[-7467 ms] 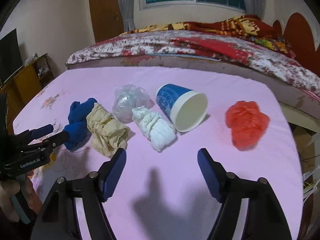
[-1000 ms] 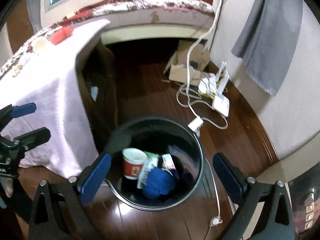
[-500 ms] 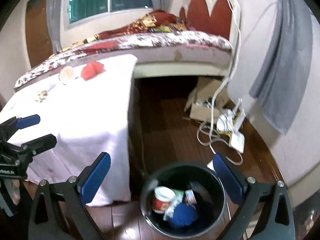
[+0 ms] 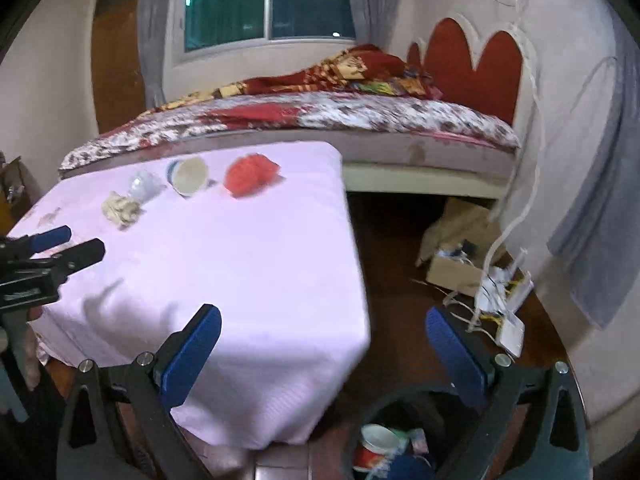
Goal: Collect trash
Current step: 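Move both tools back over the remaining table items, then grasp the beige cloth with the left gripper while the right gripper grasps the red plastic bag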
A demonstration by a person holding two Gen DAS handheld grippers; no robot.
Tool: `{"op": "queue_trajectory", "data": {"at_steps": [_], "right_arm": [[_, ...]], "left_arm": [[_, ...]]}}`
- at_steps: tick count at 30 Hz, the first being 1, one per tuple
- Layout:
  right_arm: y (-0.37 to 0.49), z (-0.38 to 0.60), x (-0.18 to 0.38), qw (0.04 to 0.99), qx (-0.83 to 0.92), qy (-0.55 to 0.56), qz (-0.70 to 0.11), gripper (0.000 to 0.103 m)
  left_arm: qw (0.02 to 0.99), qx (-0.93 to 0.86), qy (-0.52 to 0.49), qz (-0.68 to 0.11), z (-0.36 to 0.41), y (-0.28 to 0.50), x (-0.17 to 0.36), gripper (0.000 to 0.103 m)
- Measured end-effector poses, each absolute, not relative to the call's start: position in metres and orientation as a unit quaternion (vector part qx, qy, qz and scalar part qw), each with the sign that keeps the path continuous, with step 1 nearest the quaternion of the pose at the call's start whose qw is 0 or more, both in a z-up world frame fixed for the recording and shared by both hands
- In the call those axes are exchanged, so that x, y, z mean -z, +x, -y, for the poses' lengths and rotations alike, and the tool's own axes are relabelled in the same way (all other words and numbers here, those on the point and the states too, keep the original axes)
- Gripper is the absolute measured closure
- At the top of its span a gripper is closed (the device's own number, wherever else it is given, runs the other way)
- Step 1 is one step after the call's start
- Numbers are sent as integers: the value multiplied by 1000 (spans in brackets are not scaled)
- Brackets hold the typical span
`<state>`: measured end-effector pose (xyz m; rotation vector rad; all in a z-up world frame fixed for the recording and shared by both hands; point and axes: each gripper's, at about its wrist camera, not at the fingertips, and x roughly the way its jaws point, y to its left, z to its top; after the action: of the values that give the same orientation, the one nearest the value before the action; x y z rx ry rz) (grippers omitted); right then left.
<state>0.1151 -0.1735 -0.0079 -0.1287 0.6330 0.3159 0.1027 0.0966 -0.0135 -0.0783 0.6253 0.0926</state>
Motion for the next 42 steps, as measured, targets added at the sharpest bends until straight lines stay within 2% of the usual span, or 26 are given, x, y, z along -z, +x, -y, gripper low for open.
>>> {"op": "queue_trajectory", "data": {"at_steps": [6,15,17,19,42], "right_arm": [[136,128,2,931,-185,-83,-302,0],[173,79,4,925,-211,-85,-304,0],[184,68,4,924,-214,-87,-305,0],[197,58,5,923,-215,-88,-305,0],[358,-24,47,901,-207,-107,-365,0]], "left_arm": [[944,-102,-73,-306,-154,117,13,0],[932,-146,-101,-317,-201,137,24,1],[927,-147,-112,-327,-209,148,29,4],[924,-144,-122,-334,-215,157,31,7],[896,-165,-76,-404,-236,244,69,8]]}}
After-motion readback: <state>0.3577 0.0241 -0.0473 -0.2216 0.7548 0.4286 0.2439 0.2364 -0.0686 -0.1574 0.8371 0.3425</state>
